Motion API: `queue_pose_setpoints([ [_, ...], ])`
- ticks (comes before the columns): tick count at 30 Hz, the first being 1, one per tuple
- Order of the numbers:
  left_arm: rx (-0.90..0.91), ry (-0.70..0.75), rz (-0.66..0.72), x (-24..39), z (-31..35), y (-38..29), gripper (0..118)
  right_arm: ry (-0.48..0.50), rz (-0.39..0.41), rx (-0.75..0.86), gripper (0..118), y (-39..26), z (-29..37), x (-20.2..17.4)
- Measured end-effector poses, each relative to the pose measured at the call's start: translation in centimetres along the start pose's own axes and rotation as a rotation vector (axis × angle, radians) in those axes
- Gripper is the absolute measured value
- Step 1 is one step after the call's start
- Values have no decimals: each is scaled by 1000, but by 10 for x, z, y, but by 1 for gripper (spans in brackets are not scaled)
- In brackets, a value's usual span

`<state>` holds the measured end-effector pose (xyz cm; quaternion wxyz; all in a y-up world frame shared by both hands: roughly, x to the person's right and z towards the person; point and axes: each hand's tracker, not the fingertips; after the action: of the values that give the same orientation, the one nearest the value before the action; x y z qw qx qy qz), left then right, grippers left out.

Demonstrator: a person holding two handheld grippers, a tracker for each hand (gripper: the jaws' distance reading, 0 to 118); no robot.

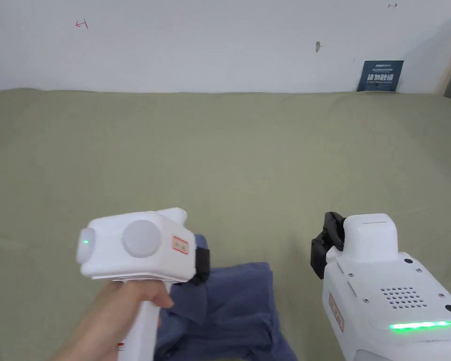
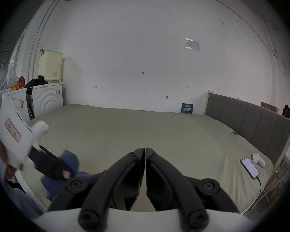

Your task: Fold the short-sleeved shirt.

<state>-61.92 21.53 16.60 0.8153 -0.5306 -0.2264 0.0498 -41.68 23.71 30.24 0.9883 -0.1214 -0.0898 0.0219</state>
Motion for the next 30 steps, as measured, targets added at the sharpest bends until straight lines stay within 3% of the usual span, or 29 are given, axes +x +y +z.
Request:
queue_pose_setpoints([
  [1, -3, -4, -24, 11, -14, -1, 98, -2, 0, -4, 7, -1, -1, 1],
  [2, -14, -33, -60, 19, -28, -2, 98, -3, -1, -7, 7, -2, -1, 2],
  [4, -70, -94, -47, 31, -54, -4, 118, -11, -2, -12, 7, -3, -2, 3],
  [5, -50, -160, -27, 37, -62, -5, 118, -14, -3, -16, 7, -3, -2, 4],
  [8, -15, -215, 11, 31, -61, -4, 102, -21, -9, -23, 7, -6, -1, 8],
  [10, 11, -277, 51, 17, -45, -4, 78, -22, -5, -28, 7, -7, -1, 9],
  [12, 42, -302, 93, -5, -28, -4, 19, -22, -3, -29, 7, -8, -1, 9],
  [13, 58, -307, 74, -14, -18, -6, 1, -20, -8, -31, 7, -8, -2, 9],
  [19, -17, -378, 90, -59, -23, -16, 1, -3, -18, -39, 7, -10, -6, 1],
  [23, -85, -498, 142, -58, -82, -26, 0, 7, -11, -53, 7, -15, -5, -5],
  [27, -145, -488, 192, -44, -122, -42, 0, 9, 6, -78, 7, -21, -4, -5],
  [30, -118, -496, 198, -40, -114, -40, 0, 7, 25, -94, 7, -27, -6, -5],
])
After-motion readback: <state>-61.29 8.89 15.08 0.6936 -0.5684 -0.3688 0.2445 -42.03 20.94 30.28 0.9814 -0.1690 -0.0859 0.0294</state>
